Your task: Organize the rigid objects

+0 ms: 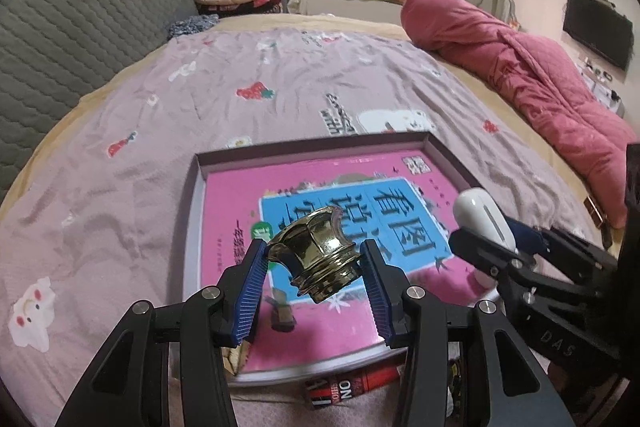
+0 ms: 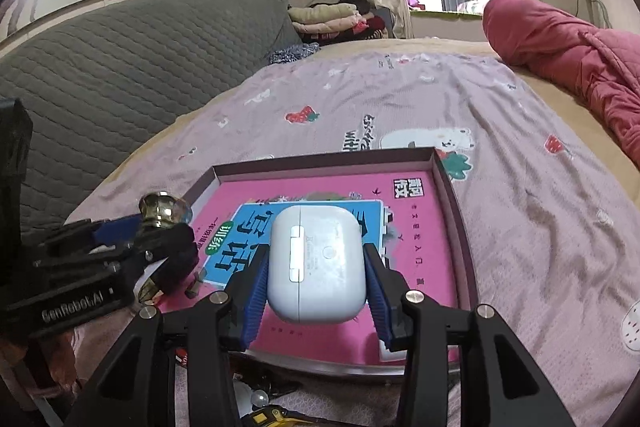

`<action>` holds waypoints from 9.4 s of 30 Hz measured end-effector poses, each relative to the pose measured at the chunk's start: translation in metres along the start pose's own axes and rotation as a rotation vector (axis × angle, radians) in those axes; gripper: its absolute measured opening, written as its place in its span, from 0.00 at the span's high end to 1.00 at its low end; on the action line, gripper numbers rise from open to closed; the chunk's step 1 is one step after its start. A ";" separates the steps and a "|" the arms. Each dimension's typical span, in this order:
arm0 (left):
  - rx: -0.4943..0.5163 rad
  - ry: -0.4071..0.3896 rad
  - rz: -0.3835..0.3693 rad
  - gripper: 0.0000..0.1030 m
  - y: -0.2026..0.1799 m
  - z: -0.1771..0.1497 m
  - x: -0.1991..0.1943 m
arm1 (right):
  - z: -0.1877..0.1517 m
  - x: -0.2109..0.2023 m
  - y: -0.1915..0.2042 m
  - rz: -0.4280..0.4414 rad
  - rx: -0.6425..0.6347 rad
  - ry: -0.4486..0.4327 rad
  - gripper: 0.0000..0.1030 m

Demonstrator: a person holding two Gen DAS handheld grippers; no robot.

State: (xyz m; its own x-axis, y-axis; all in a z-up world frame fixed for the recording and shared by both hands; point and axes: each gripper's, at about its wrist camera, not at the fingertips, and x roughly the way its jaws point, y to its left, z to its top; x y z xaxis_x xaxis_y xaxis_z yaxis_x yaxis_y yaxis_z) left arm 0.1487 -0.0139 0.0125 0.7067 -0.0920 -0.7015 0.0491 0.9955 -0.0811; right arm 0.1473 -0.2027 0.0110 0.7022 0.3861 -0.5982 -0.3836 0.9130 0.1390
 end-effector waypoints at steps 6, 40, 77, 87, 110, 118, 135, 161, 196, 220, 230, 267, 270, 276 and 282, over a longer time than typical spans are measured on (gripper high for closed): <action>0.004 0.037 -0.009 0.53 -0.003 -0.008 0.008 | -0.004 0.005 0.005 0.010 -0.023 0.028 0.57; -0.001 0.131 -0.035 0.53 0.000 -0.030 0.030 | -0.022 0.029 0.018 0.034 -0.078 0.188 0.57; -0.002 0.130 0.020 0.52 0.014 -0.038 0.032 | -0.026 0.034 0.008 -0.062 -0.081 0.201 0.56; -0.003 0.142 0.017 0.52 0.016 -0.036 0.031 | -0.026 0.030 0.007 -0.045 -0.085 0.197 0.56; -0.011 0.172 0.079 0.50 0.019 -0.035 0.024 | -0.020 0.021 0.010 -0.032 -0.094 0.160 0.55; -0.018 0.184 0.096 0.47 0.020 -0.034 0.022 | -0.020 0.019 0.008 -0.049 -0.094 0.151 0.49; -0.021 0.162 0.068 0.39 0.016 -0.035 -0.004 | -0.004 -0.018 -0.004 -0.048 -0.085 -0.012 0.45; 0.006 0.094 0.018 0.37 -0.012 -0.030 -0.078 | -0.042 -0.099 0.011 -0.043 -0.042 -0.051 0.45; 0.017 0.152 -0.013 0.34 -0.018 -0.055 -0.099 | -0.083 -0.093 0.044 -0.059 -0.159 0.109 0.44; 0.032 0.252 -0.051 0.34 -0.048 -0.060 -0.045 | -0.092 -0.065 0.031 -0.053 -0.091 0.202 0.45; 0.006 0.301 -0.069 0.32 -0.051 -0.062 -0.014 | -0.096 -0.055 0.035 -0.051 -0.100 0.226 0.45; -0.053 0.314 -0.088 0.26 -0.029 -0.064 -0.012 | -0.098 -0.027 0.040 -0.054 -0.044 0.272 0.45; -0.066 0.314 -0.097 0.26 -0.025 -0.064 -0.012 | -0.097 -0.021 0.040 -0.057 -0.015 0.273 0.45; -0.086 0.322 -0.110 0.26 -0.020 -0.065 -0.009 | -0.098 -0.017 0.037 -0.072 0.026 0.265 0.45; -0.090 0.330 -0.118 0.26 -0.019 -0.067 -0.009 | -0.098 -0.022 0.026 -0.066 0.064 0.251 0.47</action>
State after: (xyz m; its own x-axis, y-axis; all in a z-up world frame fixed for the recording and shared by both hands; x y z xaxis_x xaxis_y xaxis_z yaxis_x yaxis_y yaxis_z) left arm 0.0943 -0.0337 -0.0268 0.4335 -0.2234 -0.8730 0.0444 0.9729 -0.2269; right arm 0.0626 -0.2004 -0.0495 0.5510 0.2879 -0.7833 -0.2978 0.9447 0.1377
